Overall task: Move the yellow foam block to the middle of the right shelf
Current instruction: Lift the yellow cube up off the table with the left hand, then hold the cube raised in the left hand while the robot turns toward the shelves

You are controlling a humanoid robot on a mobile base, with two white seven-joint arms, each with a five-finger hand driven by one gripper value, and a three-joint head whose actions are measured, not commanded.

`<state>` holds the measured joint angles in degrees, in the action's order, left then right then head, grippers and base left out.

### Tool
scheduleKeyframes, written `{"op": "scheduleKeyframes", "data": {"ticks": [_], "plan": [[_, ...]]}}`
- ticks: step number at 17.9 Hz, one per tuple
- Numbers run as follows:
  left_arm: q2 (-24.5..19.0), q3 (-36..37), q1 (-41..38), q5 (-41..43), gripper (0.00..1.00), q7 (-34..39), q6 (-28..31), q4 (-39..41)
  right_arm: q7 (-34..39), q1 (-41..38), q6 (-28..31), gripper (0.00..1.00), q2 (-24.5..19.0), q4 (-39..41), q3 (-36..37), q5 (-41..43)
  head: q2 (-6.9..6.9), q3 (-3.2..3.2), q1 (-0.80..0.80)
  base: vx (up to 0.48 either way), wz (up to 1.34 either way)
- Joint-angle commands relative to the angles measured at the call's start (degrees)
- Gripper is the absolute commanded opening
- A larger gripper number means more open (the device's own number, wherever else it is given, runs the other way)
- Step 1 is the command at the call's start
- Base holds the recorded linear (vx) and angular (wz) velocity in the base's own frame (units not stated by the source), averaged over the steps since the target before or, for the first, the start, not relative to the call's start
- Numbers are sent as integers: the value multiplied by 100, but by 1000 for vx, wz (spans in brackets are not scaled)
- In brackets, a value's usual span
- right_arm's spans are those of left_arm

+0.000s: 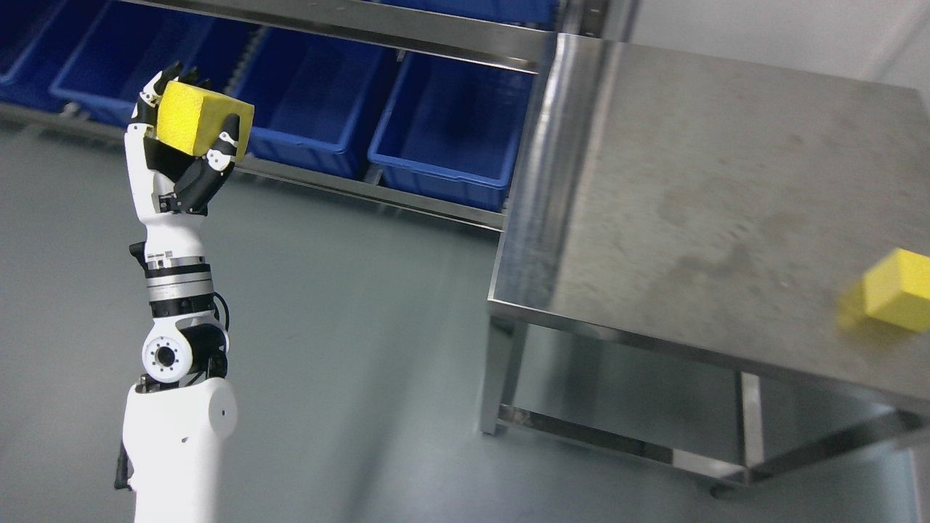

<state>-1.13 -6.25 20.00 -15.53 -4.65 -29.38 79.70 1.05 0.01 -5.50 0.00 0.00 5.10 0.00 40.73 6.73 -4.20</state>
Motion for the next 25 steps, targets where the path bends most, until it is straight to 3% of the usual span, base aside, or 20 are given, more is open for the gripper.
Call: {"op": "scheduleKeyframes", "data": {"ticks": [1, 8, 25], "plan": [[13, 265, -268, -56, 21, 70, -77, 292, 1, 8, -4, 100, 100, 100, 0, 0, 0, 0, 0, 18, 1117], [13, -174, -673, -56, 21, -1, -77, 300, 1, 8, -4, 100, 100, 100, 0, 0, -1, 0, 0, 12, 1004], [13, -104, -673, -47, 22, -1, -59, 300, 1, 8, -4, 100, 100, 100, 0, 0, -1, 0, 0, 49, 552]]}}
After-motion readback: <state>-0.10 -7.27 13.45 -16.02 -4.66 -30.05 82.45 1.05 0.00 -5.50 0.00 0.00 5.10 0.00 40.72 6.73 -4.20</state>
